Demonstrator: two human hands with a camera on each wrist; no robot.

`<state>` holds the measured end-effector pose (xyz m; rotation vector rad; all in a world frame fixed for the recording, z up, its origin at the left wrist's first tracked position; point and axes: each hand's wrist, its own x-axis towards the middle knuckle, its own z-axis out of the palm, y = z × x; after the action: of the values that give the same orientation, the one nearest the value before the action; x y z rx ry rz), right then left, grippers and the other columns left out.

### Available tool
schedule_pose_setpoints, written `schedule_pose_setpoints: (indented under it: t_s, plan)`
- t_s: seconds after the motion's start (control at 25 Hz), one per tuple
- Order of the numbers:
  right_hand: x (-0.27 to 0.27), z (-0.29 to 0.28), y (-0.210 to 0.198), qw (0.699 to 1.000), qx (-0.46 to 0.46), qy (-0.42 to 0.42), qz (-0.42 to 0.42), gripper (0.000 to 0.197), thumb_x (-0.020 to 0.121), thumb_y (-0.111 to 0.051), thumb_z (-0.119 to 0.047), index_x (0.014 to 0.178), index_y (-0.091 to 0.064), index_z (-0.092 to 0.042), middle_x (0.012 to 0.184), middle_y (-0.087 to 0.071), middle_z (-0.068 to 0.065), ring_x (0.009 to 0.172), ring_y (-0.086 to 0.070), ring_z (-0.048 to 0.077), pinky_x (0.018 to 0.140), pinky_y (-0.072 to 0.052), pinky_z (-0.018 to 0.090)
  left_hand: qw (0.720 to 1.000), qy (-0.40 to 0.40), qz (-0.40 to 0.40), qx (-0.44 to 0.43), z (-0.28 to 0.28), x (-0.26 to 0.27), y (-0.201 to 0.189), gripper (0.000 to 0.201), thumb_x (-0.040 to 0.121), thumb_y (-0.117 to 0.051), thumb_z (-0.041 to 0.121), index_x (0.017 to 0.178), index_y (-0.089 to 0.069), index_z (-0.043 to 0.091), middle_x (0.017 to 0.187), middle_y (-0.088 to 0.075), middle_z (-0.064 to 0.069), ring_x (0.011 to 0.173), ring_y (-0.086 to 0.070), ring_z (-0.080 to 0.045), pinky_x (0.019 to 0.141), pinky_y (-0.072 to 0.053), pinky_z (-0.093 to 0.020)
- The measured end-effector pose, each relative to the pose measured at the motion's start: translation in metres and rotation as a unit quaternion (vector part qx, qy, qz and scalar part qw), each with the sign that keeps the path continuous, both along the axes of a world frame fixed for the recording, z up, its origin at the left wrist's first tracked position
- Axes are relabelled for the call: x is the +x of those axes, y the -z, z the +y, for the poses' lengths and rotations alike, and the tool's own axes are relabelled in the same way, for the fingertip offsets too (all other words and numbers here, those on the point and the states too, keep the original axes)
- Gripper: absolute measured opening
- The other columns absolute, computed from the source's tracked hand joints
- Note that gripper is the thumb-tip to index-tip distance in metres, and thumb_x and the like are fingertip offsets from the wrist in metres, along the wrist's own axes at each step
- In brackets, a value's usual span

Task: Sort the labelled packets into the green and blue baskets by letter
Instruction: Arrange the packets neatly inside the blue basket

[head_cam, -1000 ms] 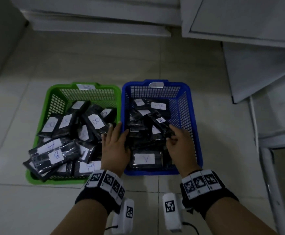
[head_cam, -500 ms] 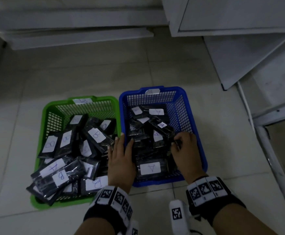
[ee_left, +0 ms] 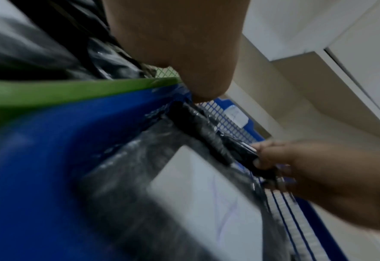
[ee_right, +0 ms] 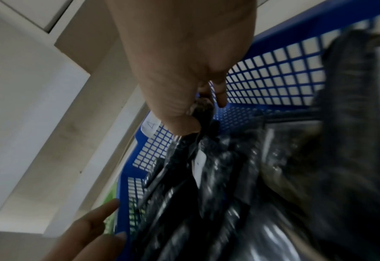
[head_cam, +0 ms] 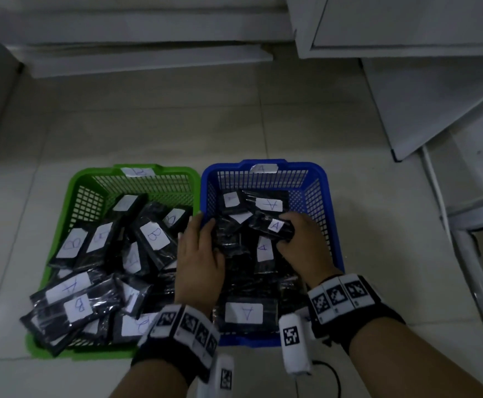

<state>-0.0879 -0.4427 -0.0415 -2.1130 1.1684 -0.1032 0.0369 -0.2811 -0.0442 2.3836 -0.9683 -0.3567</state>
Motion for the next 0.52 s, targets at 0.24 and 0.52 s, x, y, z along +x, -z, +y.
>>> schedule_pose_setpoints:
  t_s: [0.24, 0.52]
  plan:
    - [0.002, -0.013, 0.002, 0.996, 0.061, -0.056, -0.031, 0.031, 0.081, -0.053, 0.005, 0.098, -0.066, -0.017, 0.103, -0.057, -0.001, 0.095, -0.054, 0.012, 0.078, -0.04, 0.019, 1.0, -0.008, -0.009, -0.015, -0.019, 0.012, 0.023, 0.05, 0.09, -0.051, 0.011, 0.14, -0.041, 0.011, 0.156, -0.019, 0.0, 0.145, -0.017, -0.02, 0.116, -0.025, -0.045]
    - [0.019, -0.032, 0.002, 0.992, 0.111, -0.066, 0.012, 0.019, 0.091, -0.056, -0.022, 0.103, -0.07, -0.017, 0.106, -0.069, -0.001, 0.095, -0.063, 0.011, 0.081, -0.046, 0.02, 0.997, 0.034, -0.061, -0.036, -0.034, 0.026, 0.007, 0.037, 0.083, -0.057, 0.011, 0.12, -0.059, 0.011, 0.134, -0.048, -0.008, 0.121, -0.046, -0.027, 0.103, -0.043, -0.043]
